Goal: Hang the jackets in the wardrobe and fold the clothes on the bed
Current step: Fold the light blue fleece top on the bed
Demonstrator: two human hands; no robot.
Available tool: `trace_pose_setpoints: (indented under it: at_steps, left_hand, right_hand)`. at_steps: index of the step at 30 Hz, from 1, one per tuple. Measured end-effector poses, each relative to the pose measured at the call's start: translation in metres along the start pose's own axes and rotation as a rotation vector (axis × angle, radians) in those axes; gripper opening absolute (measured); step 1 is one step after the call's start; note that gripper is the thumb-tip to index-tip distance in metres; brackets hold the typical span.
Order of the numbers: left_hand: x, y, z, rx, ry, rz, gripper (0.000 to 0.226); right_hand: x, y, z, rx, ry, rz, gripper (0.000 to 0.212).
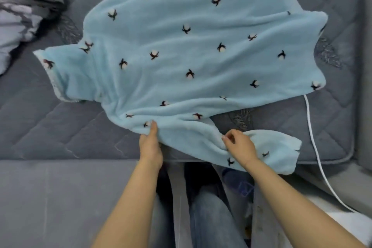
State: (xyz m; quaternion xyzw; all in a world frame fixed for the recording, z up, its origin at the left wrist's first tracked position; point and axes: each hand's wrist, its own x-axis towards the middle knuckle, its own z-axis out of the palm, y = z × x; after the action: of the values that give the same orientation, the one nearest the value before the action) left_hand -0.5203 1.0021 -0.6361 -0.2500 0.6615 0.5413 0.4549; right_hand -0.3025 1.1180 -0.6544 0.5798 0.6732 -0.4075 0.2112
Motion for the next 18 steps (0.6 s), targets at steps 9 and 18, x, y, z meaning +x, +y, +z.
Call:
trace_pose_setpoints:
  at_steps: [9,18]
  left_hand:
    - [-0.006,0.004,-0.067,0.173,0.193,0.165,0.020]
    - [0.001,0.013,-0.044,-0.053,0.069,0.073,0.039]
  right_hand:
    - [-0.003,-0.005,0.014,1.429,-0.114,0.385,0.035]
    - [0.082,-0.008,-0.084,2.073,-0.039,0.123,0.053]
